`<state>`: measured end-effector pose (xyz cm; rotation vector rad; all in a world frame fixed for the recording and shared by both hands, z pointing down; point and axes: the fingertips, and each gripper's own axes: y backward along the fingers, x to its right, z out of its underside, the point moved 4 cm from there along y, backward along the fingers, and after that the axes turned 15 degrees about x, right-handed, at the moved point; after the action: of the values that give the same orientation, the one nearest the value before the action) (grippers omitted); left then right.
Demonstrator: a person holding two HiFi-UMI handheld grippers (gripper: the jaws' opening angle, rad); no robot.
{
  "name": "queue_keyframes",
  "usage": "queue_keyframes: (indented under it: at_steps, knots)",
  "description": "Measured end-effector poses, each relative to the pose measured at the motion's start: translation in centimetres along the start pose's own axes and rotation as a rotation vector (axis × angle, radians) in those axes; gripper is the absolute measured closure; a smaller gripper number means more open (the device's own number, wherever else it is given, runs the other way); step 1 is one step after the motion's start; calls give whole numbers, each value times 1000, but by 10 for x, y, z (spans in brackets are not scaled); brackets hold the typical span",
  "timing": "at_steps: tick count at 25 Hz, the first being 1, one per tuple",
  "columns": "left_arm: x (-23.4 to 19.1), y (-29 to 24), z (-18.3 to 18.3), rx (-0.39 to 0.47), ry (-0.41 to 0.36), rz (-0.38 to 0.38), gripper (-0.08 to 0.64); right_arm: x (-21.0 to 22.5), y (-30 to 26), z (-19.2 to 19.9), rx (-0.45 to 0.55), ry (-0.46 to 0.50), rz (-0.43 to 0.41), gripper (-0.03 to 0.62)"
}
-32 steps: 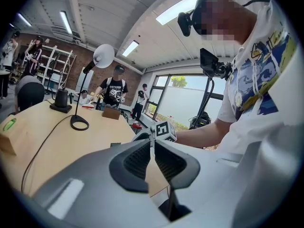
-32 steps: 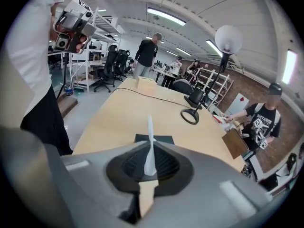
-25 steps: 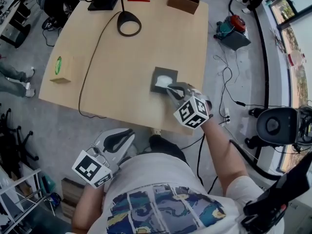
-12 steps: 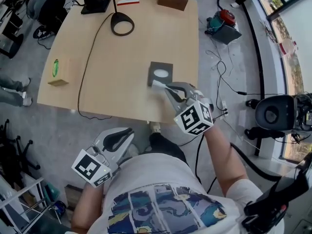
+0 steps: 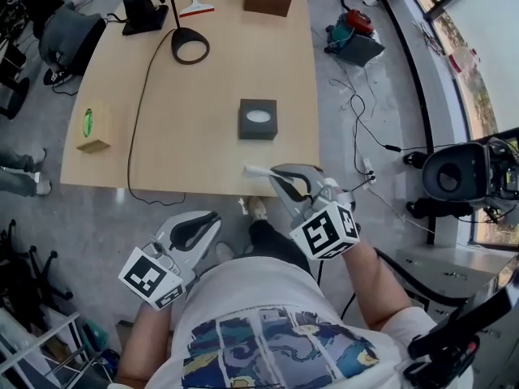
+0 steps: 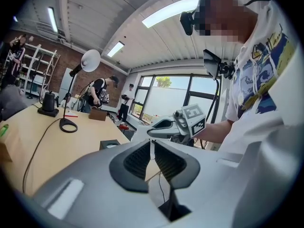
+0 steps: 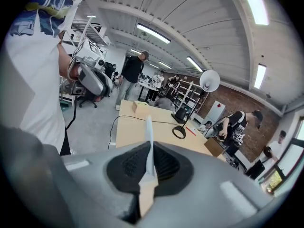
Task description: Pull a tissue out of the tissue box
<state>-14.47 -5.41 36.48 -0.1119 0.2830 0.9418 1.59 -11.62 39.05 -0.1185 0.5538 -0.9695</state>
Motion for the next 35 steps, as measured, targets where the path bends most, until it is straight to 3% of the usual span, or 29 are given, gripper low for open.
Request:
queue_keyframes:
  at_steps: [22, 35]
  knots:
    - [23, 16, 6, -9, -16, 56, 525, -60, 56, -53, 26, -42, 13, 589]
    - [30, 26, 8, -10, -17, 60, 525, -75, 60, -58, 40, -63, 13, 590]
